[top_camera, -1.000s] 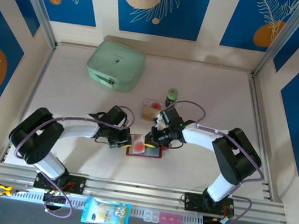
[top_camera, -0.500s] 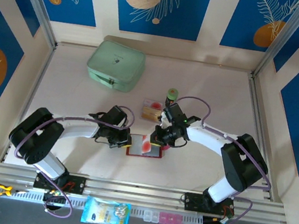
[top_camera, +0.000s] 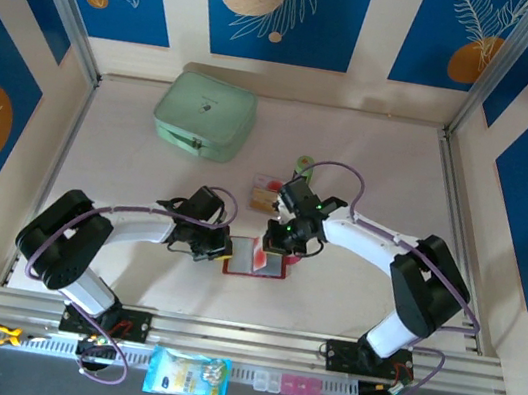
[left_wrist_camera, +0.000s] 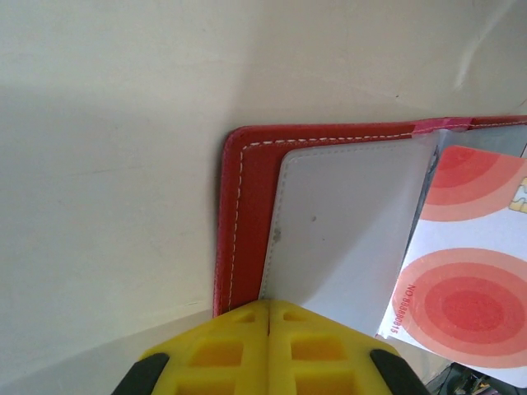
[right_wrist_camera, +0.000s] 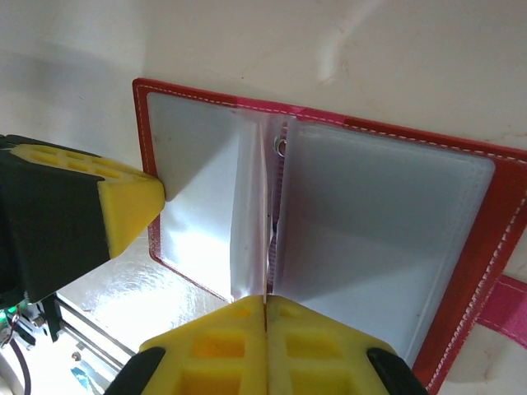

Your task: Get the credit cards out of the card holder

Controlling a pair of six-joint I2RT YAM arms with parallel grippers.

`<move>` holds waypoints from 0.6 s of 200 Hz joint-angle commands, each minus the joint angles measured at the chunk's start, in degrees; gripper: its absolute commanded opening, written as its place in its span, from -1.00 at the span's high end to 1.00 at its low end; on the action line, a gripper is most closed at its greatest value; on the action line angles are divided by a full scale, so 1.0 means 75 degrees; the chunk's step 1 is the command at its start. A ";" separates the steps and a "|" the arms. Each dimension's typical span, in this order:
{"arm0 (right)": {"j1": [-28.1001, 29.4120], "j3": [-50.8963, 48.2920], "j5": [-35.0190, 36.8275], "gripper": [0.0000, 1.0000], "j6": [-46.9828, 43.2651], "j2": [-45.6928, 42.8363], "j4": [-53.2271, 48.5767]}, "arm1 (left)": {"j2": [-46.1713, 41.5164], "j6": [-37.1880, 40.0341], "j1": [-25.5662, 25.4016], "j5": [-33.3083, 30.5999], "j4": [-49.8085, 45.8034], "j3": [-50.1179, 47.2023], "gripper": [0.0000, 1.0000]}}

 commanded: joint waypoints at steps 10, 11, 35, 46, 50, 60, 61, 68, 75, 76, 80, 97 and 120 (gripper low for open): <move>0.0127 0.0202 0.0105 0.83 0.0000 0.0218 -0.0299 | 0.0126 0.0092 0.0057 -0.0062 -0.0361 -0.0024 0.91; 0.0127 0.0202 0.0105 0.83 0.0007 0.0220 -0.0305 | 0.0127 0.0092 0.0057 -0.0062 -0.0360 -0.0024 0.91; 0.0168 0.0191 0.0088 0.78 0.0086 0.0289 -0.0269 | 0.0140 0.0089 0.0057 -0.0053 -0.0334 -0.0039 0.91; 0.0184 0.0178 0.0069 0.76 0.0118 0.0303 -0.0241 | 0.0140 0.0089 0.0063 -0.0048 -0.0335 -0.0047 0.91; 0.0185 0.0179 0.0065 0.75 0.0128 0.0292 -0.0230 | 0.0140 0.0091 0.0060 -0.0048 -0.0325 -0.0053 0.91; 0.0197 0.0175 0.0046 0.74 0.0142 0.0285 -0.0213 | 0.0152 0.0092 0.0061 -0.0041 -0.0324 -0.0053 0.91; 0.0197 0.0177 0.0046 0.74 0.0148 0.0289 -0.0215 | 0.0152 0.0092 0.0059 -0.0040 -0.0318 -0.0051 0.91; 0.0192 0.0165 0.0034 0.74 0.0160 0.0292 -0.0194 | 0.0152 0.0094 0.0062 -0.0038 -0.0313 -0.0048 0.91; 0.0192 0.0167 0.0032 0.74 0.0165 0.0298 -0.0187 | 0.0151 0.0085 0.0060 -0.0039 -0.0312 -0.0048 0.91; 0.0189 0.0167 0.0033 0.74 0.0166 0.0295 -0.0184 | 0.0152 0.0088 0.0058 -0.0039 -0.0312 -0.0048 0.91; 0.0197 0.0168 0.0029 0.74 0.0174 0.0295 -0.0182 | 0.0152 0.0083 0.0064 -0.0039 -0.0301 -0.0056 0.91; 0.0208 0.0168 0.0043 0.76 0.0177 0.0291 -0.0176 | 0.0152 0.0082 0.0057 -0.0039 -0.0289 -0.0059 0.91; 0.0207 0.0168 0.0101 0.82 0.0177 0.0234 -0.0219 | 0.0122 0.0089 0.0063 -0.0050 -0.0311 -0.0071 0.91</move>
